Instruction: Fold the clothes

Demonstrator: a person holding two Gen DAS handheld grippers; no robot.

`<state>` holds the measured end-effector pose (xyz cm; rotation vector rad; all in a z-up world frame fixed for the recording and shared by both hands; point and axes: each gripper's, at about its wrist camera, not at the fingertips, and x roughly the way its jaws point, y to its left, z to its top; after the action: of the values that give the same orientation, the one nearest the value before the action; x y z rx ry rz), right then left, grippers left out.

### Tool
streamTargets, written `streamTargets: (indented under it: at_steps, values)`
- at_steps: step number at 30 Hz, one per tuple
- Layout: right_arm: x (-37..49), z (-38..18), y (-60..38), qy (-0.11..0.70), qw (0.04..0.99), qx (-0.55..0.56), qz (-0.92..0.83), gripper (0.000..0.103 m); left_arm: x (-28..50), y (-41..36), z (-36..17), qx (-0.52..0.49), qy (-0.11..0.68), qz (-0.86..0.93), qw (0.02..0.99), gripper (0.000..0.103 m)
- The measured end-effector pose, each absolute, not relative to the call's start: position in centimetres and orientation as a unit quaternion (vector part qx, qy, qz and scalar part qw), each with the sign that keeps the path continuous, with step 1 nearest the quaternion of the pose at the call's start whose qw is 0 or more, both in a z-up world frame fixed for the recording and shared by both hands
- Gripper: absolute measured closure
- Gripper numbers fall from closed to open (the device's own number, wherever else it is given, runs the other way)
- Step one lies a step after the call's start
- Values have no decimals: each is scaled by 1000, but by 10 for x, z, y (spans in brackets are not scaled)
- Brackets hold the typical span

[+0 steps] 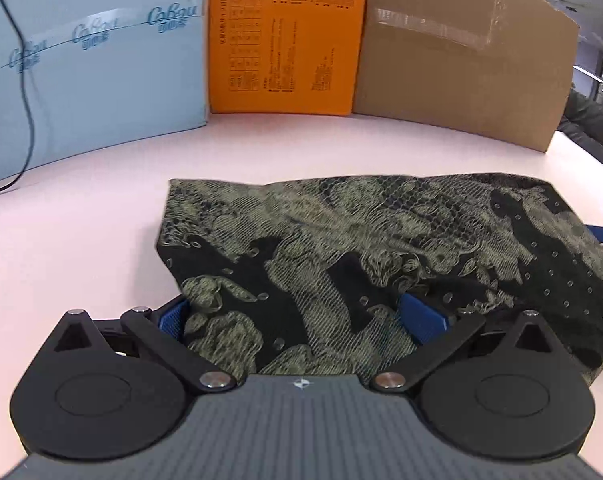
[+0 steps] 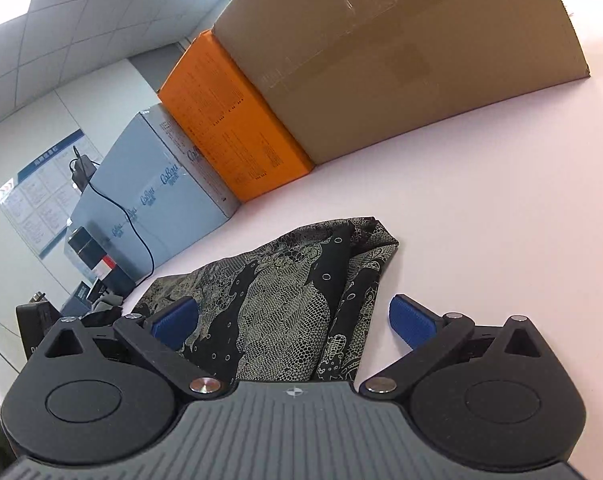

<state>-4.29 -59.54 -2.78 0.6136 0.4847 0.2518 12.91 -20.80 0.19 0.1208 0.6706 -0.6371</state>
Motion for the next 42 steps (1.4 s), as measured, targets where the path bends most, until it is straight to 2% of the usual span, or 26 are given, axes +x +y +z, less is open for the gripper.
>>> streamTargets:
  at_steps: [13, 18, 21, 23, 24, 25, 26, 27, 30, 36, 42]
  values:
    - [1, -28, -593, 242, 910, 309, 133, 0, 152, -168, 1, -130, 327, -396, 848, 0]
    - [-7, -27, -591, 255, 902, 303, 173, 0, 154, -150, -5, -199, 348, -437, 805, 0]
    - [-13, -26, -590, 258, 898, 302, 189, 0, 154, -147, -6, -208, 349, -440, 800, 0]
    - [-12, -27, -591, 256, 899, 307, 177, 5, 154, -152, -5, -198, 347, -433, 808, 2]
    - [-11, -27, -591, 256, 901, 309, 166, 9, 154, -156, -4, -184, 344, -425, 817, 9]
    - [-9, -27, -591, 260, 904, 304, 152, 34, 152, -160, -3, -168, 339, -414, 828, 32]
    - [-8, -26, -588, 268, 907, 292, 141, 88, 151, -165, -3, -146, 337, -404, 838, 54]
    - [-6, -25, -585, 276, 911, 279, 129, 98, 150, -171, -4, -124, 342, -394, 844, 97]
    - [-3, -21, -576, 296, 920, 239, 98, 99, 145, -177, -3, -97, 330, -391, 854, 97]
    - [-12, 3, -566, 262, 937, 212, 92, 100, 118, -188, 19, -30, 247, -404, 880, 97]
    - [-21, 56, -545, 216, 948, 200, 118, 100, 108, -169, 50, -47, 210, -406, 888, 97]
